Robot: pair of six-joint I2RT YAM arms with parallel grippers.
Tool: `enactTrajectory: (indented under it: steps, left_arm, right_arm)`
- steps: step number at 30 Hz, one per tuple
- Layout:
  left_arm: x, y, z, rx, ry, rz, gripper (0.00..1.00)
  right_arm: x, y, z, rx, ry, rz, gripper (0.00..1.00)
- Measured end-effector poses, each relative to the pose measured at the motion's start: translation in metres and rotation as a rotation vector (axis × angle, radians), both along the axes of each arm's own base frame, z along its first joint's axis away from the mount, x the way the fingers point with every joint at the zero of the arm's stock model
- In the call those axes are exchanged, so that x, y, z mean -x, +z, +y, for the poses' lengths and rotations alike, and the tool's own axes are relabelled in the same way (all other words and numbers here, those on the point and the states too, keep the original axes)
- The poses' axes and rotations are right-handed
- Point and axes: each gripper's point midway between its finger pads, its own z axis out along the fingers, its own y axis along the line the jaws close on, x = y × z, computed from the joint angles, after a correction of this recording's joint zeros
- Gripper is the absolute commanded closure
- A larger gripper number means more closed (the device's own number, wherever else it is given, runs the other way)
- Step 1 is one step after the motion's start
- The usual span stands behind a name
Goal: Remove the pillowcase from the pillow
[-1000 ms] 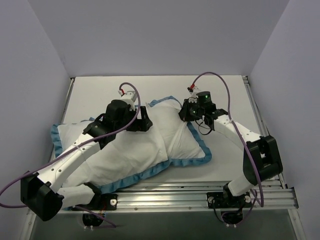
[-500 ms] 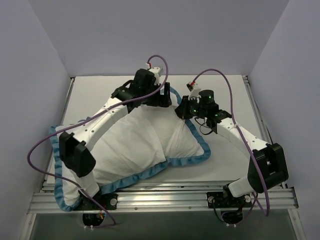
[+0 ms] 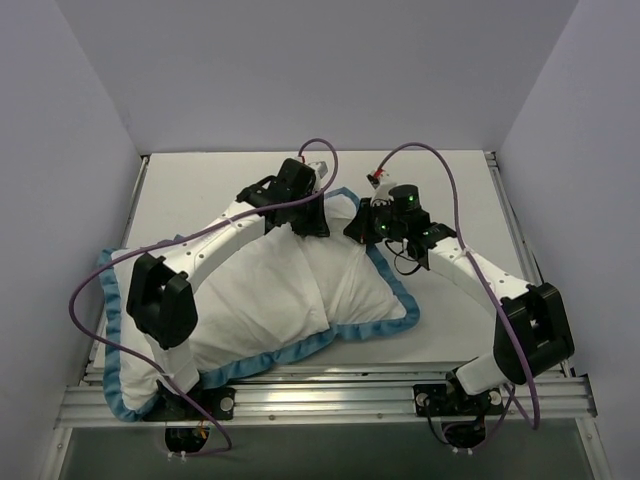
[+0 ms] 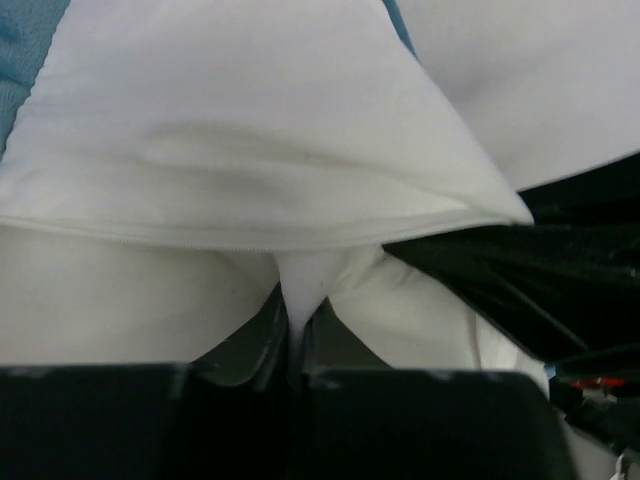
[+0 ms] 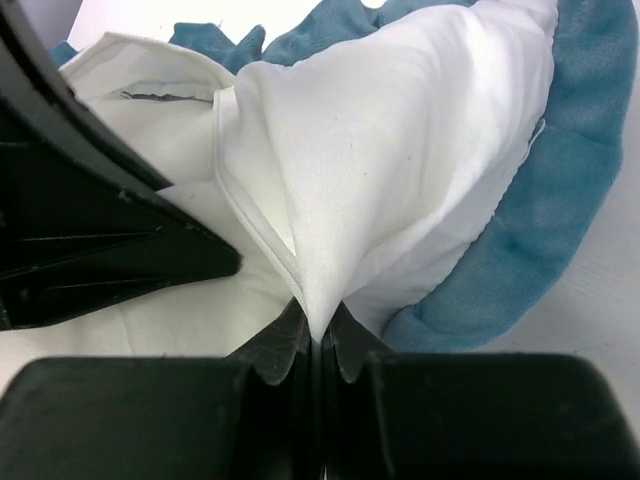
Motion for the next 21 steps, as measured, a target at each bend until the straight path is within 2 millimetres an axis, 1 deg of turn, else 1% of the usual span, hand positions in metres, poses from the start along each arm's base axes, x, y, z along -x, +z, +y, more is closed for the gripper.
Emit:
enactTrajectory:
  steps: [2,6,9,13,17,21]
  left_arm:
    - [0.006,-0.001,0.002,0.011,-0.005,0.004,0.98]
    - [0.011,0.002,0.005,0.022,-0.013,-0.01,0.98]
    - [0.016,0.011,0.008,0.02,-0.03,-0.044,0.98]
    - [0.024,0.028,0.011,-0.006,-0.081,-0.122,0.98]
    - [0.042,0.036,0.013,-0.038,-0.159,-0.185,0.98]
    - [0.06,0.032,0.017,-0.057,-0.215,-0.209,0.98]
  right_arm:
    - [-0.001,-0.002,0.001,0.003,-0.007,0.004,1.0]
    - [-0.004,-0.004,0.002,0.008,-0.026,0.012,1.0]
    - [-0.014,0.001,0.006,0.011,-0.044,0.007,1.0]
    - [-0.028,0.009,0.009,0.011,-0.076,0.014,1.0]
    - [-0.039,0.016,0.01,0.014,-0.118,0.047,1.0]
    - [-0.045,0.014,0.009,0.014,-0.144,0.109,1.0]
